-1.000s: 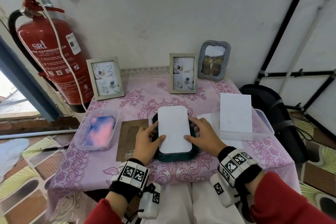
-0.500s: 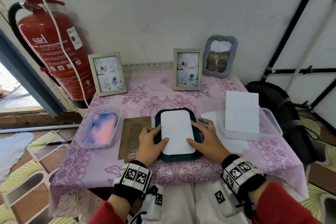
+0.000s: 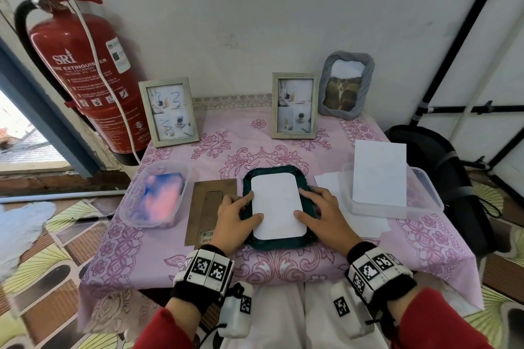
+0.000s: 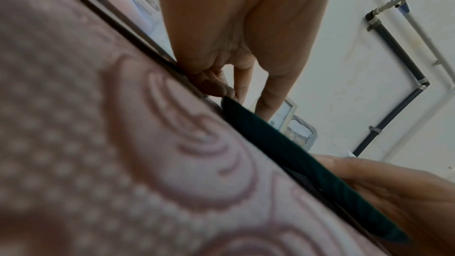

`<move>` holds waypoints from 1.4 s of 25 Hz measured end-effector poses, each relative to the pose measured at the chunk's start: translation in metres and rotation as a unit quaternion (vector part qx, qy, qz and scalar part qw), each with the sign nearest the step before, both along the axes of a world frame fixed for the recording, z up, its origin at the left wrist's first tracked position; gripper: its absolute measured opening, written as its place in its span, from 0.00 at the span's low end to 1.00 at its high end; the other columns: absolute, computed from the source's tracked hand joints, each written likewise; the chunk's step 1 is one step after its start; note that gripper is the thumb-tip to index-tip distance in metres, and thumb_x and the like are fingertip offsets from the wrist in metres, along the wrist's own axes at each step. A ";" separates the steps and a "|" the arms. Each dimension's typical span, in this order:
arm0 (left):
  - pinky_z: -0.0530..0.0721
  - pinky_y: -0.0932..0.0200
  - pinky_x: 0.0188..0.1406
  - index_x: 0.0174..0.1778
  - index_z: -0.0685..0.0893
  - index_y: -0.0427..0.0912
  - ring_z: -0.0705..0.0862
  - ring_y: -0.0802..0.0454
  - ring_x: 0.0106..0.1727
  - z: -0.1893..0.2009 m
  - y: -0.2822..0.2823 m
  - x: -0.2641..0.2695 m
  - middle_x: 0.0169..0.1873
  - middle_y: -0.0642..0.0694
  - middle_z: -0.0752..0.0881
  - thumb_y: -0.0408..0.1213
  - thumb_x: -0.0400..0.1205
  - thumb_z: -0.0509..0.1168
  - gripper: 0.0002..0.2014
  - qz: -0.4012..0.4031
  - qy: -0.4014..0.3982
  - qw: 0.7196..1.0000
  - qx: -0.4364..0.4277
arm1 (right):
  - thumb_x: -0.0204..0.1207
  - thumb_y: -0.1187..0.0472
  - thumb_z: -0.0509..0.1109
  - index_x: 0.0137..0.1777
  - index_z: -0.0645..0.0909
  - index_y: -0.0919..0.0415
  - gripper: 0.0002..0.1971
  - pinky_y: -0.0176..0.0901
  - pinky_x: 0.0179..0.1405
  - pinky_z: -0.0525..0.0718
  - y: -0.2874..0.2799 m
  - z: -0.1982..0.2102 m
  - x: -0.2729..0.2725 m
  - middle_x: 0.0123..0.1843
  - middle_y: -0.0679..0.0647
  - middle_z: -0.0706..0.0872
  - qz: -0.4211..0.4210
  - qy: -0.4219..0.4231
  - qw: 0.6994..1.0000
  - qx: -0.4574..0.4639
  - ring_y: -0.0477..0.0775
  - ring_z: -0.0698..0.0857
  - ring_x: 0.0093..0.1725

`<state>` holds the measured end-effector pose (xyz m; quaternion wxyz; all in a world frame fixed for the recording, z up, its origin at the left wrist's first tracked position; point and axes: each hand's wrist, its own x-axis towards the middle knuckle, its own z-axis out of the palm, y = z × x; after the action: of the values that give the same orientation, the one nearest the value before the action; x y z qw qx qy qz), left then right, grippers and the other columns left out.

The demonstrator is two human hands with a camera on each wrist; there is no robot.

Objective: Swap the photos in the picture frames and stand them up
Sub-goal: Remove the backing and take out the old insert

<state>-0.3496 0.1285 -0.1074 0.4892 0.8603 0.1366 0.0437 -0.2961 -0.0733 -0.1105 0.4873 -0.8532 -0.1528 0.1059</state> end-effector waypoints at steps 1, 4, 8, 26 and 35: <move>0.70 0.55 0.71 0.74 0.72 0.40 0.72 0.46 0.60 0.001 0.000 0.000 0.51 0.46 0.69 0.34 0.77 0.70 0.28 -0.001 -0.003 1.000 -0.003 | 0.77 0.60 0.69 0.75 0.69 0.55 0.27 0.52 0.80 0.63 0.000 0.000 0.000 0.74 0.51 0.66 -0.002 0.004 1.000 0.006 0.50 0.60 0.76; 0.76 0.62 0.62 0.69 0.77 0.39 0.77 0.53 0.53 0.006 0.000 -0.005 0.52 0.45 0.73 0.29 0.77 0.68 0.23 0.022 -0.046 0.998 -0.037 | 0.78 0.59 0.68 0.75 0.70 0.55 0.25 0.51 0.79 0.63 0.000 0.000 0.001 0.72 0.50 0.67 -0.008 0.008 1.000 0.016 0.49 0.60 0.75; 0.81 0.57 0.61 0.64 0.81 0.39 0.81 0.51 0.53 0.008 0.015 -0.023 0.58 0.45 0.74 0.28 0.77 0.68 0.18 0.125 -0.115 0.985 0.028 | 0.78 0.60 0.68 0.74 0.70 0.56 0.24 0.50 0.78 0.64 0.000 -0.001 0.002 0.71 0.51 0.68 -0.006 0.002 1.000 0.016 0.50 0.62 0.74; 0.74 0.51 0.63 0.63 0.74 0.34 0.75 0.41 0.62 0.010 0.015 -0.039 0.61 0.37 0.74 0.44 0.70 0.76 0.30 0.205 -0.028 0.969 0.133 | 0.76 0.66 0.69 0.70 0.76 0.62 0.21 0.52 0.75 0.71 -0.001 -0.008 0.003 0.71 0.56 0.71 -0.016 -0.032 0.999 0.021 0.56 0.70 0.72; 0.82 0.55 0.49 0.69 0.75 0.35 0.82 0.49 0.46 0.028 0.035 -0.030 0.56 0.36 0.85 0.32 0.81 0.65 0.20 0.219 -0.073 0.973 0.016 | 0.78 0.65 0.67 0.69 0.77 0.62 0.19 0.44 0.74 0.70 -0.002 -0.009 0.004 0.72 0.55 0.71 -0.015 -0.027 0.999 0.033 0.53 0.69 0.73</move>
<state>-0.3799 0.1640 -0.0790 0.4624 0.8116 0.2853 0.2148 -0.2918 -0.0752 -0.1199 0.5126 -0.8414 -0.1561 0.0704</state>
